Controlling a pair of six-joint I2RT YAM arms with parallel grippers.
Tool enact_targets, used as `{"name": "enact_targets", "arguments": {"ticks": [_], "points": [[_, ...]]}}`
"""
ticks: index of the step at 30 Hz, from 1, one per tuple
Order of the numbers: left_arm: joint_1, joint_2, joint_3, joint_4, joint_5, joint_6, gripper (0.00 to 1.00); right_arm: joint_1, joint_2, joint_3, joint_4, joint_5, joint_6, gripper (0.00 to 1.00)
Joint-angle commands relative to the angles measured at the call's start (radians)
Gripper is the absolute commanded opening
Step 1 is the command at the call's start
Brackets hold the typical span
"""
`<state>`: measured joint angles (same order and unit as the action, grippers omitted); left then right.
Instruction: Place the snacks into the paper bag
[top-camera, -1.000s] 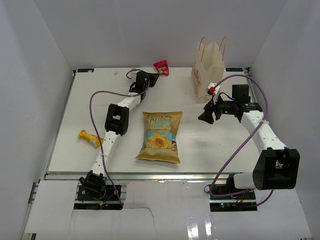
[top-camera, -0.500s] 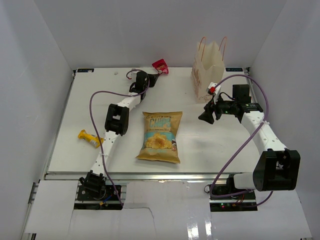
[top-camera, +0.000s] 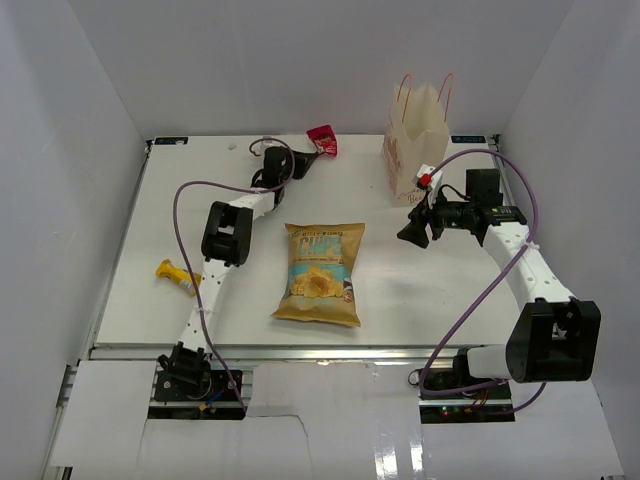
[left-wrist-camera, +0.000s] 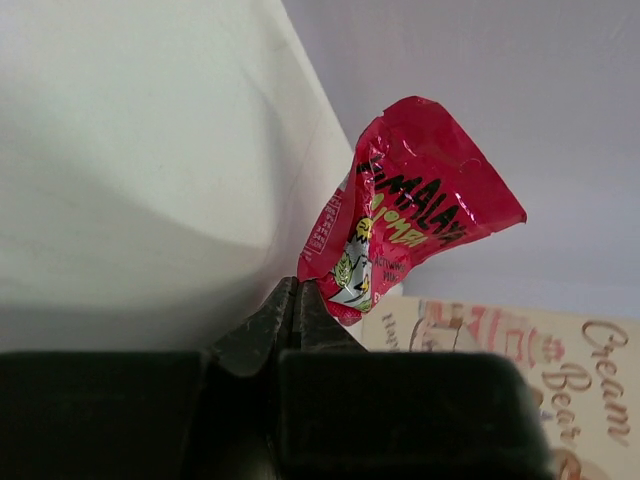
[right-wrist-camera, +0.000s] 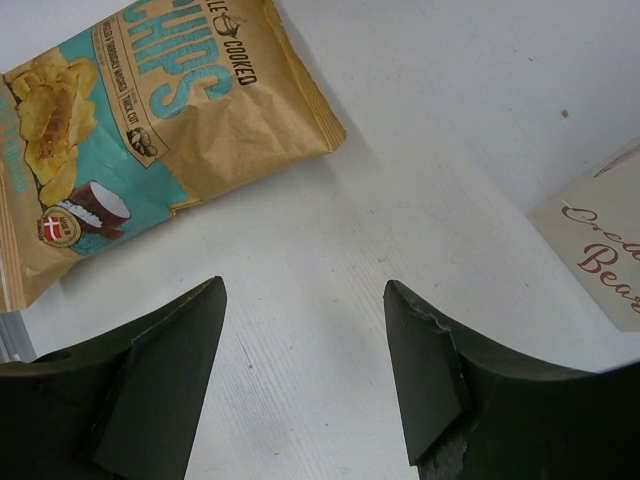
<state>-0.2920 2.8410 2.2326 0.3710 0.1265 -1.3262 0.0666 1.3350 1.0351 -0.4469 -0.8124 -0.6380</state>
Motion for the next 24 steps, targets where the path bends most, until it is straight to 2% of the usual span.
{"name": "enact_targets", "arguments": {"ticks": [1,8,11,15,16,17,18,19,20,24], "points": [[0.045,-0.152,-0.125,0.095,0.149,0.153,0.00,0.004,-0.028,0.020,-0.004,-0.033,-0.011,0.70],[0.077,-0.435,-0.345,0.167,0.343,0.289,0.00,0.058,-0.049,0.026,0.052,-0.004,0.105,0.66],[0.079,-0.538,-0.514,0.226,0.412,0.315,0.00,0.094,-0.043,0.043,0.080,0.015,0.234,0.64],[0.080,-0.761,-0.792,0.287,0.472,0.334,0.00,0.163,-0.007,0.098,0.163,0.083,0.493,0.64],[0.079,-0.800,-0.841,0.295,0.482,0.340,0.00,0.197,0.000,0.108,0.186,0.105,0.612,0.66],[0.077,-0.843,-0.896,0.322,0.492,0.338,0.00,0.212,0.009,0.130,0.210,0.152,0.668,0.72],[0.074,-0.926,-0.998,0.331,0.507,0.335,0.00,0.240,0.012,0.143,0.259,0.174,0.752,0.80],[0.071,-0.966,-1.045,0.341,0.519,0.334,0.00,0.252,0.015,0.155,0.279,0.189,0.774,0.94],[0.070,-1.004,-1.088,0.353,0.535,0.331,0.00,0.263,0.016,0.172,0.306,0.194,0.791,0.90],[0.039,-1.222,-1.296,0.355,0.568,0.328,0.00,0.323,0.044,0.239,0.369,0.249,0.851,0.90]]}}
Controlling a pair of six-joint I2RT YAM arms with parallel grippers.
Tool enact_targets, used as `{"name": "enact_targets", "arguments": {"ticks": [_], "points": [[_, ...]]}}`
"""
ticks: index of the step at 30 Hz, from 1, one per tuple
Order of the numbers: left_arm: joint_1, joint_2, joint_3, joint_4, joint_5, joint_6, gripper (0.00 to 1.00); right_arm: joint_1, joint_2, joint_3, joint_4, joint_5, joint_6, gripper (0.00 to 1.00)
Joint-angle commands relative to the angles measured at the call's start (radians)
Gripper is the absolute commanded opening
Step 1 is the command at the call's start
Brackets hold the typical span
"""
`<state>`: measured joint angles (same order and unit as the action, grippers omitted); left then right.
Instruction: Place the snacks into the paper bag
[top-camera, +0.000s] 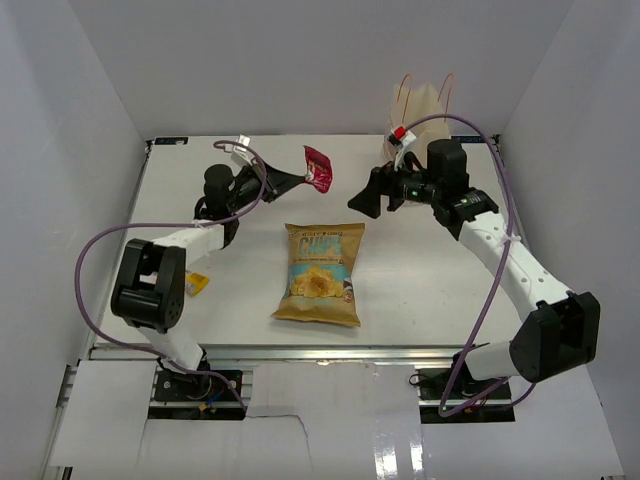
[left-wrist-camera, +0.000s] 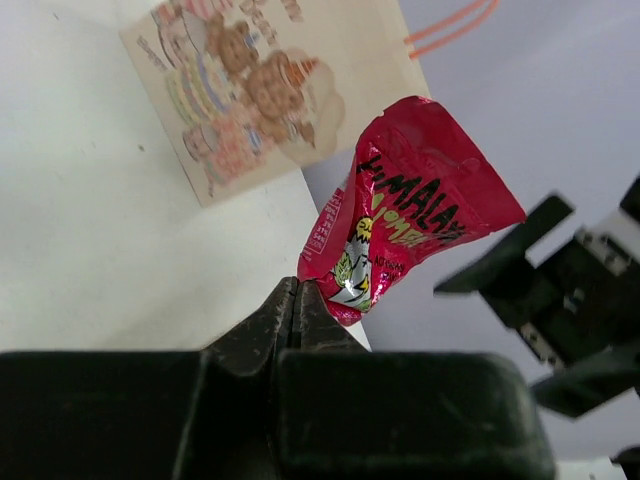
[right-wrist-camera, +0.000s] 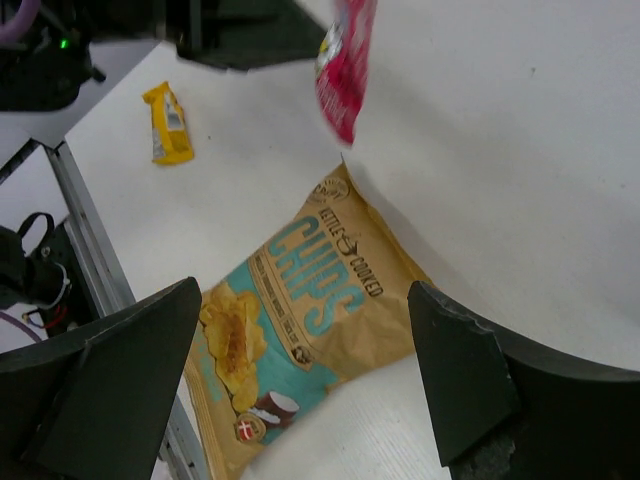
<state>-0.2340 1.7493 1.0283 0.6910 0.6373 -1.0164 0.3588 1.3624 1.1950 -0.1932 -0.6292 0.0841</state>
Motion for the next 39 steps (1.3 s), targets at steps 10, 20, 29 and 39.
{"name": "enact_targets", "arguments": {"ticks": [10,20,29,39], "points": [[-0.070,-0.427,-0.344,0.024,0.018,-0.016,0.00,0.163,0.050,0.097,0.139,0.092,0.166,0.99],[-0.108,-0.528,-0.395,-0.011,0.001,-0.024,0.00,0.200,0.084,0.130,0.144,0.117,0.166,0.36],[-0.110,-0.632,-0.439,-0.050,-0.105,-0.025,0.71,0.171,0.029,0.118,0.141,0.005,0.083,0.08],[-0.103,-0.890,-0.309,-0.866,-0.635,0.248,0.98,-0.170,0.015,0.423,0.080,0.260,-0.233,0.08]]}}
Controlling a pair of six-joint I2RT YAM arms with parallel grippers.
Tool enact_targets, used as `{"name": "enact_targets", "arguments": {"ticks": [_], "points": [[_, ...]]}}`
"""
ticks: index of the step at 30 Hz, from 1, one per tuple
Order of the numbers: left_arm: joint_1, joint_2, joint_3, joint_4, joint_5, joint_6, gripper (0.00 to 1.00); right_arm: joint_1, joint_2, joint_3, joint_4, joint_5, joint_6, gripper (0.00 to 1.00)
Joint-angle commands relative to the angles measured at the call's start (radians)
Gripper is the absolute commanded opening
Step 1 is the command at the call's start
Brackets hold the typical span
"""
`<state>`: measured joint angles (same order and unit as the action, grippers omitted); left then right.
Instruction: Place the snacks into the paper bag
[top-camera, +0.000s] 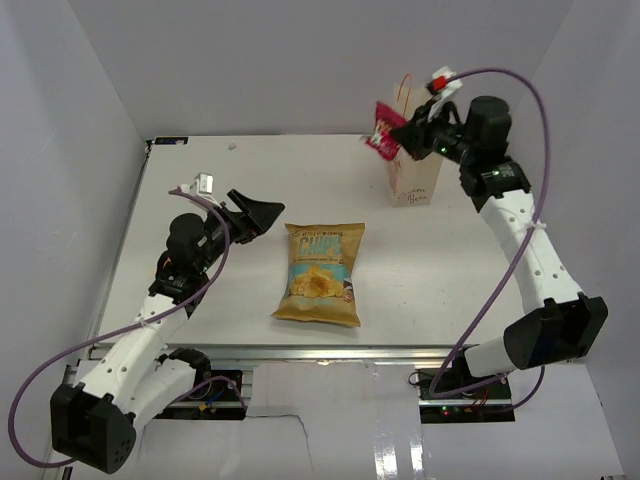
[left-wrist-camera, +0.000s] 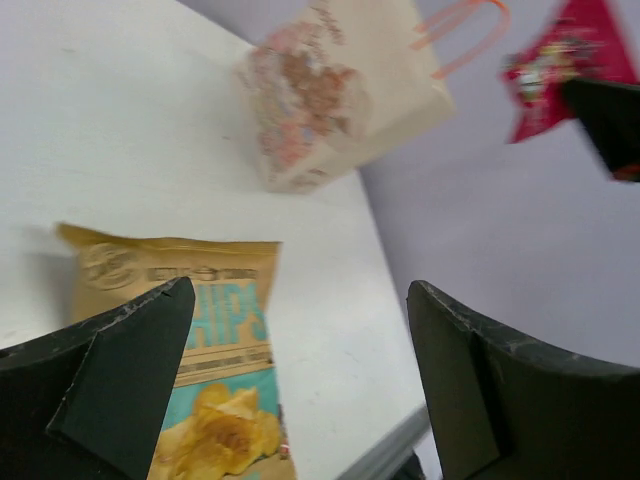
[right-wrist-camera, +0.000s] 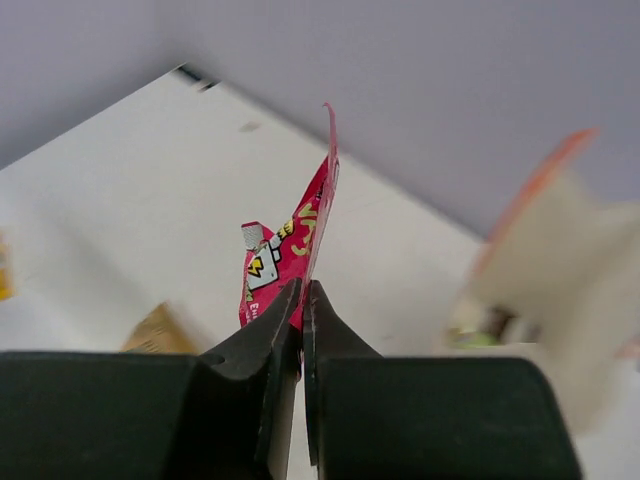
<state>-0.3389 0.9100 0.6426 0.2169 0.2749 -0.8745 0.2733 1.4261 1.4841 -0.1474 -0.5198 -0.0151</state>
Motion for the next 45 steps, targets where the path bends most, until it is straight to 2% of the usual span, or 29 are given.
{"name": "enact_targets", "arguments": {"ticks": [1,3,8,14,18,19,21,22,24,27,28,29,30,31,33,36,39,44,45], "points": [[0.003,-0.057,0.087,-0.449,-0.329,0.103,0.98,-0.095,-0.043,0.152,0.035,0.188,-0.155,0.08],[0.005,-0.066,0.106,-0.589,-0.403,0.097,0.98,-0.114,-0.024,0.177,0.043,0.274,-0.207,0.08],[0.006,-0.114,0.105,-0.666,-0.493,0.106,0.98,-0.132,0.032,0.191,0.135,0.420,-0.261,0.08],[0.009,-0.122,0.109,-0.761,-0.563,0.078,0.98,-0.132,0.186,0.280,0.193,0.492,-0.324,0.08],[0.011,-0.125,0.120,-0.826,-0.606,0.042,0.97,-0.132,0.266,0.324,0.183,0.477,-0.355,0.10],[0.011,-0.125,0.121,-0.849,-0.614,0.026,0.97,-0.132,0.284,0.320,0.183,0.469,-0.362,0.19],[0.014,-0.114,0.129,-0.873,-0.631,0.008,0.96,-0.131,0.296,0.315,0.187,0.457,-0.375,0.29],[0.017,-0.108,0.132,-0.898,-0.641,-0.009,0.96,-0.131,0.303,0.317,0.186,0.442,-0.382,0.40],[0.029,-0.079,0.138,-0.931,-0.645,-0.027,0.96,-0.131,0.294,0.321,0.178,0.416,-0.384,0.54],[0.098,-0.004,0.146,-0.967,-0.603,-0.061,0.94,-0.132,0.249,0.326,0.152,0.370,-0.375,0.64],[0.132,0.021,0.149,-0.990,-0.582,-0.069,0.93,-0.135,0.231,0.327,0.134,0.336,-0.376,0.69],[0.202,0.045,0.150,-0.999,-0.542,-0.072,0.93,-0.138,0.182,0.318,0.093,0.279,-0.391,0.81],[0.234,0.094,0.155,-1.028,-0.531,-0.080,0.92,-0.144,0.156,0.308,0.015,0.129,-0.422,0.88],[0.285,0.118,0.161,-1.048,-0.531,-0.089,0.91,-0.154,0.127,0.291,-0.029,0.059,-0.500,0.97],[0.314,0.186,0.190,-1.109,-0.577,-0.125,0.91,-0.152,0.039,0.210,-0.136,-0.091,-0.557,0.90],[0.354,0.251,0.212,-1.136,-0.640,-0.139,0.90,-0.154,-0.065,0.026,-0.208,-0.192,-0.620,0.90],[0.431,0.349,0.213,-1.084,-0.640,-0.092,0.90,-0.152,-0.159,-0.191,-0.218,-0.230,-0.640,0.90],[0.489,0.541,0.235,-0.979,-0.623,0.000,0.89,-0.154,-0.236,-0.346,-0.218,-0.253,-0.631,0.91],[0.495,0.565,0.242,-0.950,-0.617,0.029,0.86,-0.154,-0.242,-0.364,-0.219,-0.261,-0.626,0.91]]}}
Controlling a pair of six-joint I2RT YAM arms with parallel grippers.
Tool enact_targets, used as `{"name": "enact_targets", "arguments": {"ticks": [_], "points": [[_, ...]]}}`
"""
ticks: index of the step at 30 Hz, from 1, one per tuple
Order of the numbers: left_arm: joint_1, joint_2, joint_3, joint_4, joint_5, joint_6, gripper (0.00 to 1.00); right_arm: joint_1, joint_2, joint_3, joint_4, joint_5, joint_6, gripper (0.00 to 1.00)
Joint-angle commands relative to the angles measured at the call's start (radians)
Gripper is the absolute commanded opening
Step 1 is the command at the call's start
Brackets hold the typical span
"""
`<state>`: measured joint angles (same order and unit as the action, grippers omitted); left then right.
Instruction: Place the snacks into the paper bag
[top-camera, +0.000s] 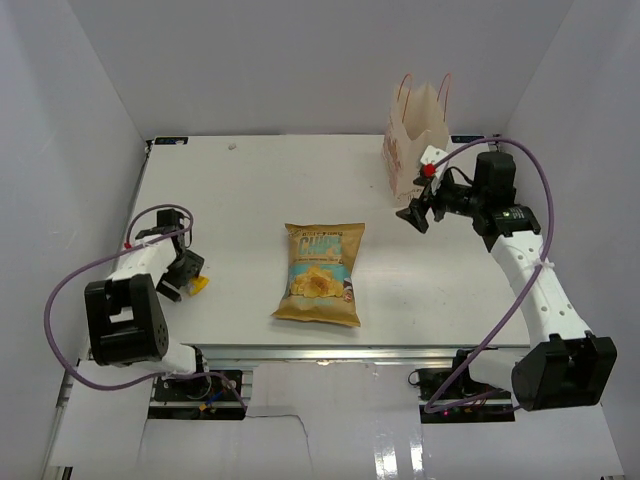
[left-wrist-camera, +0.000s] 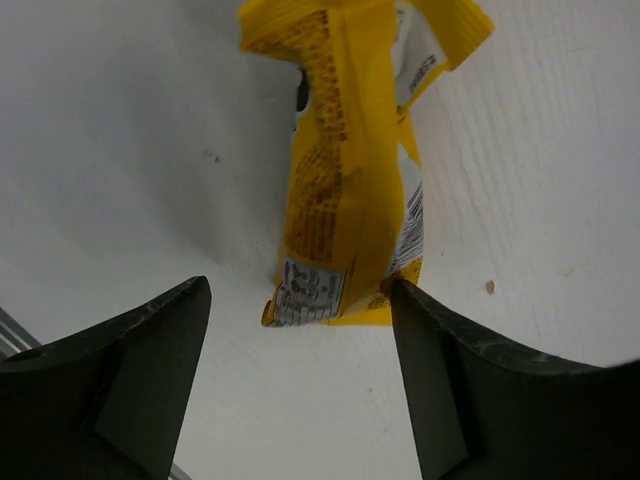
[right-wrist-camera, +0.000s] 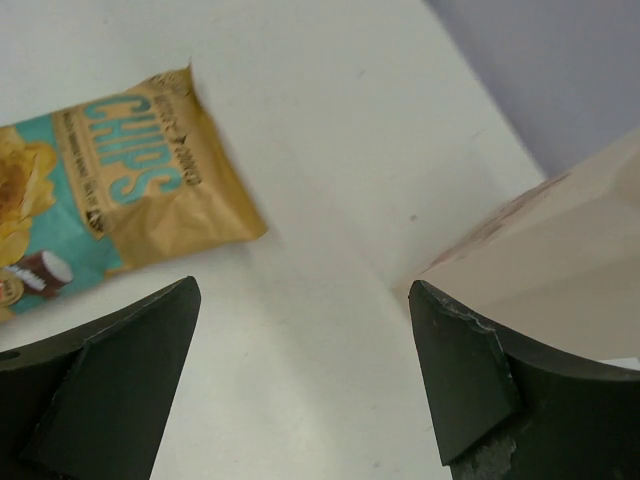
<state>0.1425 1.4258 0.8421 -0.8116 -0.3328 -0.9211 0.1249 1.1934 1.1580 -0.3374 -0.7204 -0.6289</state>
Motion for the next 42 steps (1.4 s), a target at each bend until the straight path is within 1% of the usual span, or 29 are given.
{"name": "enact_targets", "arguments": {"ticks": [1,2,3,5,6,9,12,13,14,15,16,17,18,20,21,22,23,24,25,26,28,29,31,32,34,36,40,41,42], "points": [[0.023,0.073,0.057,0.100,-0.005,0.094,0.83,-0.005,-0.014,-0.046,-0.031,-0.065,-0.014,0.91],[0.028,0.109,0.061,0.120,0.006,0.111,0.79,-0.005,-0.018,-0.049,-0.031,-0.068,-0.012,0.91],[0.040,0.126,0.072,0.158,0.043,0.146,0.66,-0.005,-0.018,-0.052,-0.031,-0.077,-0.009,0.91],[0.049,0.163,0.087,0.189,0.076,0.166,0.53,-0.005,-0.018,-0.053,-0.034,-0.092,-0.006,0.91],[0.051,0.170,0.097,0.190,0.090,0.180,0.39,-0.005,-0.018,-0.052,-0.034,-0.099,0.000,0.92],[0.049,0.164,0.115,0.204,0.150,0.197,0.25,-0.005,-0.018,-0.047,-0.051,-0.135,0.001,0.92],[0.049,0.093,0.097,0.253,0.260,0.235,0.20,-0.004,-0.009,-0.034,-0.100,-0.220,-0.017,0.93],[0.051,0.067,0.085,0.278,0.309,0.269,0.17,-0.001,-0.002,-0.021,-0.115,-0.247,-0.040,0.92],[0.049,0.038,0.057,0.342,0.450,0.286,0.16,0.002,0.005,-0.014,-0.132,-0.299,-0.048,0.93],[0.048,-0.017,0.042,0.377,0.531,0.298,0.16,0.024,0.012,-0.005,-0.167,-0.318,-0.055,0.93],[0.045,-0.045,0.020,0.431,0.623,0.313,0.15,0.044,0.032,0.006,-0.182,-0.327,-0.060,0.93],[0.039,-0.071,-0.021,0.531,0.785,0.318,0.15,0.094,0.043,0.031,-0.196,-0.320,-0.051,0.93],[0.014,-0.117,-0.043,0.598,0.870,0.314,0.15,0.122,0.070,0.043,-0.202,-0.311,-0.034,0.94],[-0.033,-0.148,-0.073,0.772,0.984,0.280,0.15,0.172,0.103,0.074,-0.178,-0.289,0.085,0.95],[-0.099,-0.157,-0.087,0.829,1.074,0.275,0.15,0.218,0.118,0.083,-0.152,-0.280,0.150,0.95],[-0.130,-0.160,-0.089,0.892,1.109,0.263,0.15,0.237,0.155,0.091,-0.076,-0.271,0.226,0.96],[-0.188,-0.154,-0.090,0.975,1.141,0.252,0.15,0.267,0.175,0.098,-0.025,-0.233,0.412,0.97],[-0.267,-0.142,-0.072,1.003,1.191,0.248,0.15,0.281,0.193,0.114,0.021,-0.200,0.508,0.98],[-0.306,-0.130,-0.060,1.022,1.198,0.252,0.15,0.297,0.236,0.124,0.064,-0.162,0.599,0.98],[-0.381,-0.108,-0.046,1.049,1.203,0.258,0.15,0.321,0.259,0.138,0.125,-0.093,0.749,0.98],[-0.440,-0.067,-0.014,1.080,1.215,0.269,0.15,0.349,0.323,0.201,0.150,-0.004,0.843,0.96],[-0.487,-0.055,-0.005,1.091,1.215,0.268,0.15,0.352,0.345,0.224,0.150,0.004,0.901,0.95],[-0.523,-0.030,0.011,1.121,1.212,0.261,0.15,0.357,0.394,0.273,0.158,0.010,0.949,0.94],[-0.553,-0.010,0.014,1.132,1.210,0.257,0.16,0.355,0.403,0.279,0.170,0.022,0.969,0.94],[-0.580,0.007,0.023,1.143,1.206,0.252,0.16,0.355,0.420,0.278,0.170,0.045,1.006,0.95],[-0.607,0.025,0.035,1.157,1.203,0.249,0.16,0.357,0.426,0.266,0.166,0.053,1.031,0.96],[-0.623,0.045,0.057,1.163,1.201,0.248,0.17,0.363,0.411,0.186,0.201,0.015,1.107,1.00],[-0.624,0.047,0.064,1.164,1.201,0.246,0.17,0.366,0.407,0.175,0.205,0.015,1.110,1.00],[-0.626,0.050,0.068,1.164,1.204,0.245,0.17,0.369,0.400,0.164,0.213,0.018,1.115,0.96]]}}
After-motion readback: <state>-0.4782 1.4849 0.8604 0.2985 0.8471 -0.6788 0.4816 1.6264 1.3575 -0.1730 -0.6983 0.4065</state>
